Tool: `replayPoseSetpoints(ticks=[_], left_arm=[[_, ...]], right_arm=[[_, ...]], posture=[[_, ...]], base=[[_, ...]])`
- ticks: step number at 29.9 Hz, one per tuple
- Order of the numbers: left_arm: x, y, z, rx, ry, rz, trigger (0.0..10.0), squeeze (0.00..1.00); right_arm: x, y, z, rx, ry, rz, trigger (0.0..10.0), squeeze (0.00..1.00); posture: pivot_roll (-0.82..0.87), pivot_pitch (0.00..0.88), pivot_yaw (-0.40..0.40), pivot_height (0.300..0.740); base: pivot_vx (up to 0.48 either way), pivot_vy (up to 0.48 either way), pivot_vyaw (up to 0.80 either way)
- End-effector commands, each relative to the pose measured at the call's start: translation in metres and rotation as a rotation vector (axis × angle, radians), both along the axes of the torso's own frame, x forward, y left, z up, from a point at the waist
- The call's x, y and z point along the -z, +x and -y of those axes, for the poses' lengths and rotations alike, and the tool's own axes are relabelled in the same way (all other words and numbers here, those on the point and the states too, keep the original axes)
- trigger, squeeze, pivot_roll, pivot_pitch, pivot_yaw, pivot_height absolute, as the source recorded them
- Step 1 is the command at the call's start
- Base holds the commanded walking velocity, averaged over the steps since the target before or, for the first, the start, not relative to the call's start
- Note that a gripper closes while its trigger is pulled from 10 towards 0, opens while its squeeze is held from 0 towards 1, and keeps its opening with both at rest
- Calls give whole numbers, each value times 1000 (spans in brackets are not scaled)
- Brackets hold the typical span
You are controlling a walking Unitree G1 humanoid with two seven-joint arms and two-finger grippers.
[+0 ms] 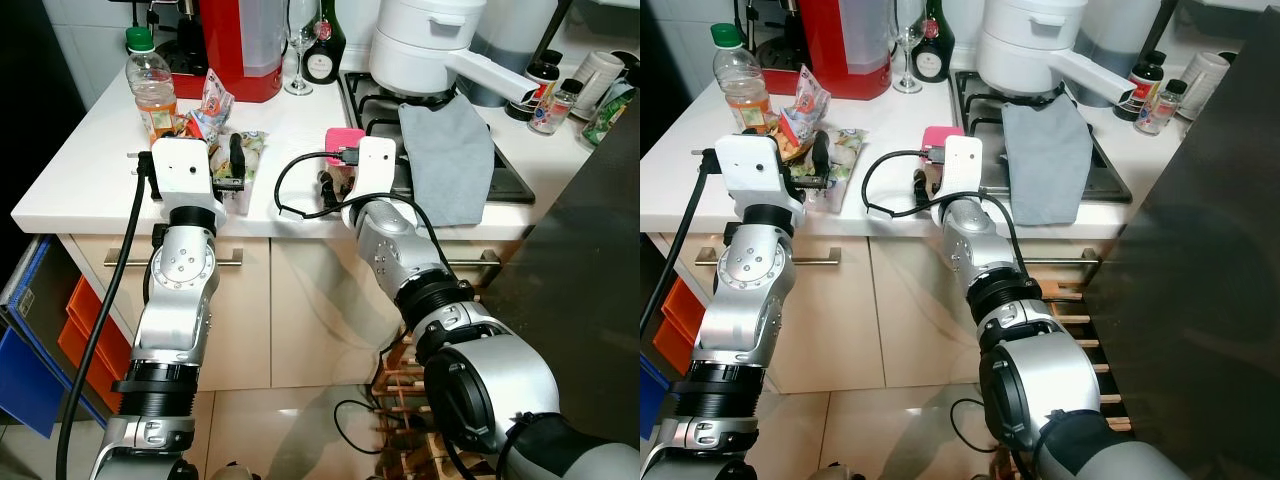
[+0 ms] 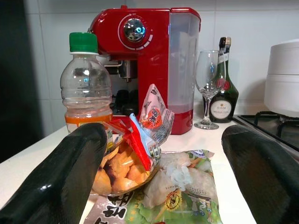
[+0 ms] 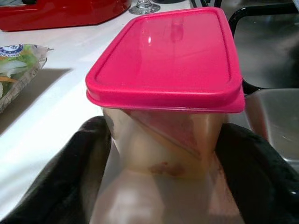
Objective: Restocking fridge
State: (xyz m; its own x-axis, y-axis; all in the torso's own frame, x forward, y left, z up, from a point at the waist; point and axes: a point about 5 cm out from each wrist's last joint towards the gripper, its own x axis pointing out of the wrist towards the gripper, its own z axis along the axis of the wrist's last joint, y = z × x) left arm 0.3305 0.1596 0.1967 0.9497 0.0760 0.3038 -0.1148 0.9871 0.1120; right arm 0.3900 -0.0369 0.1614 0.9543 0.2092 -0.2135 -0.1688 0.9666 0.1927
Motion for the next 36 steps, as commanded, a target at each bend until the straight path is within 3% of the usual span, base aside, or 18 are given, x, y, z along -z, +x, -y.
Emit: replayPoseSetpoints(ticks=[1, 8, 11, 15, 20, 24, 29, 32, 33, 36], left_arm=[[-3, 1, 5, 32, 11, 1, 10000, 0], [-3, 3, 7, 35, 10, 1, 10000, 0], [-3, 4, 11, 52, 10, 0, 10000, 0], [-2, 6, 16, 73, 12, -3, 10000, 0], [-1, 5, 19, 87, 14, -7, 10000, 0], [1, 6, 22, 107, 20, -9, 10000, 0], [3, 4, 21, 102, 19, -10, 10000, 0], [6, 3, 24, 112, 16, -19, 10000, 0], [7, 2, 26, 125, 18, -28, 10000, 0], [8, 2, 28, 131, 18, -36, 10000, 0]], right_arm=[[-14, 5, -2, -12, -4, 48, 0, 0], [-14, 7, 4, -1, -2, 68, 0, 0], [-30, 9, 8, 12, -42, 183, 0, 0], [-61, 8, 15, 51, -119, 439, 0, 0], [-70, 3, 29, 103, -133, 555, 0, 0], [-78, -16, 46, 162, -211, 783, 0, 0], [-64, -29, 64, 233, -212, 793, 0, 0], [-40, -47, 78, 240, -342, 802, 0, 0], [-10, -55, 94, 259, -346, 683, 0, 0], [1, -59, 103, 275, -326, 624, 0, 0]], posture=[[96, 0, -62, 740], [86, 0, -57, 740], [74, 0, -44, 740], [57, 0, -29, 740], [45, 0, -19, 740], [38, 0, -12, 740], [28, 0, -7, 740], [20, 0, -3, 740], [7, 0, 2, 740], [-2, 0, 5, 740]], base=[[0, 0, 0], [0, 0, 0], [0, 0, 0], [0, 0, 0], [0, 0, 0], [0, 0, 0], [0, 0, 0], [0, 0, 0], [0, 0, 0], [0, 0, 0]])
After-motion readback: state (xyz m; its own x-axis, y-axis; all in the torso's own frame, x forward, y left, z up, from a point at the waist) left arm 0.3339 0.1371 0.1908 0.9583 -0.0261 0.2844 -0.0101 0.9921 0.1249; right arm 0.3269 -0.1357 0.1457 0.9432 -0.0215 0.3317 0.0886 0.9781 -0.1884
